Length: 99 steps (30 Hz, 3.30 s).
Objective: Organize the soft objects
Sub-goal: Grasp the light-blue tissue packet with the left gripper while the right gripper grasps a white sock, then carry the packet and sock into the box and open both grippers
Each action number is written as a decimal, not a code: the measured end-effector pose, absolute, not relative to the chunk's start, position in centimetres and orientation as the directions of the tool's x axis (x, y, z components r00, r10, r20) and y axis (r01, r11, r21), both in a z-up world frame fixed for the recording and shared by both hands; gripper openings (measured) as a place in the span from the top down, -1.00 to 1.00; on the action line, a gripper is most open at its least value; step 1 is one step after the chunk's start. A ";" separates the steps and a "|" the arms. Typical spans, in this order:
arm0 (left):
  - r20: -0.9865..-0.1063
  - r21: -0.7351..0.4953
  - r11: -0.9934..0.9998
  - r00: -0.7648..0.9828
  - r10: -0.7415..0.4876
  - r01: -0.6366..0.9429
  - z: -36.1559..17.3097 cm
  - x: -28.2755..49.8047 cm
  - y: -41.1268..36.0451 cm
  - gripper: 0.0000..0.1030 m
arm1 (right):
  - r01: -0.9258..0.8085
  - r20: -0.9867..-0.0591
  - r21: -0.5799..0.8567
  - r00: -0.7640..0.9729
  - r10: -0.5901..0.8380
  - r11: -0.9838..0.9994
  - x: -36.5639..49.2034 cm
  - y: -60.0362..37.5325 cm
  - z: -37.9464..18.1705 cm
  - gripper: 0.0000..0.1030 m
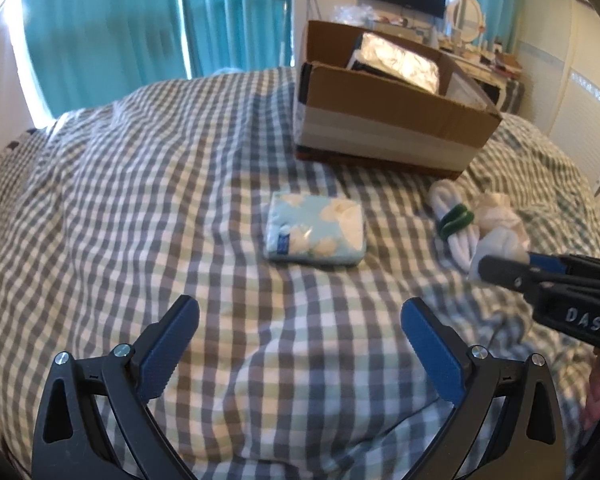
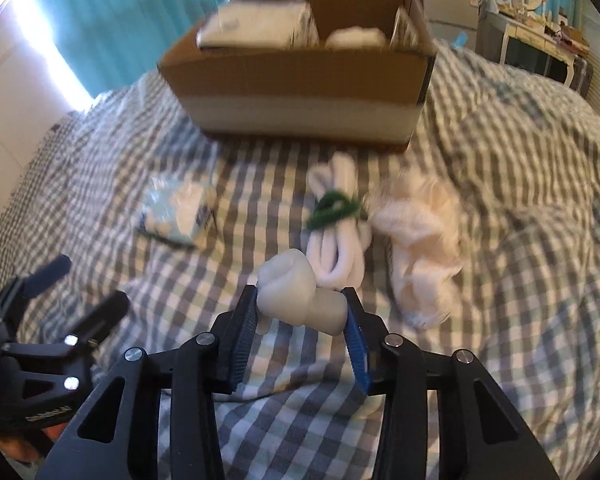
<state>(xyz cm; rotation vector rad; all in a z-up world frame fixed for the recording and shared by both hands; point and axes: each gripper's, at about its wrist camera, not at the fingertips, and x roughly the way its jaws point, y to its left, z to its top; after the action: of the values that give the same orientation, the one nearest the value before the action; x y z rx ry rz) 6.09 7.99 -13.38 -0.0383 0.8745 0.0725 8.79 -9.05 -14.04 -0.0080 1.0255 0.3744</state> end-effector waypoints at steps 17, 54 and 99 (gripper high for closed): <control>-0.816 -0.009 0.998 0.578 0.030 -0.066 -16.7 15.4 8.1 -0.73 | -0.258 -0.787 0.159 0.549 0.280 0.953 14.6 -10.5 -12.6 0.20; -0.663 -0.044 0.998 0.746 -0.064 0.047 1.8 13.5 6.8 -0.41 | -0.438 -0.585 0.075 0.708 0.395 0.896 13.8 -9.2 7.8 0.17; -0.519 0.140 0.990 0.849 0.099 -0.029 9.9 16.0 3.1 -1.00 | -0.378 -0.539 0.011 0.777 0.324 0.926 17.5 -15.4 14.9 -0.83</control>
<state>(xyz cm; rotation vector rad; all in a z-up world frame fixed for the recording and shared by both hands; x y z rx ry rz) 15.96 3.09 9.90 0.1290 0.5531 0.0675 17.45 -15.42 14.86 -0.1000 0.5644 0.3805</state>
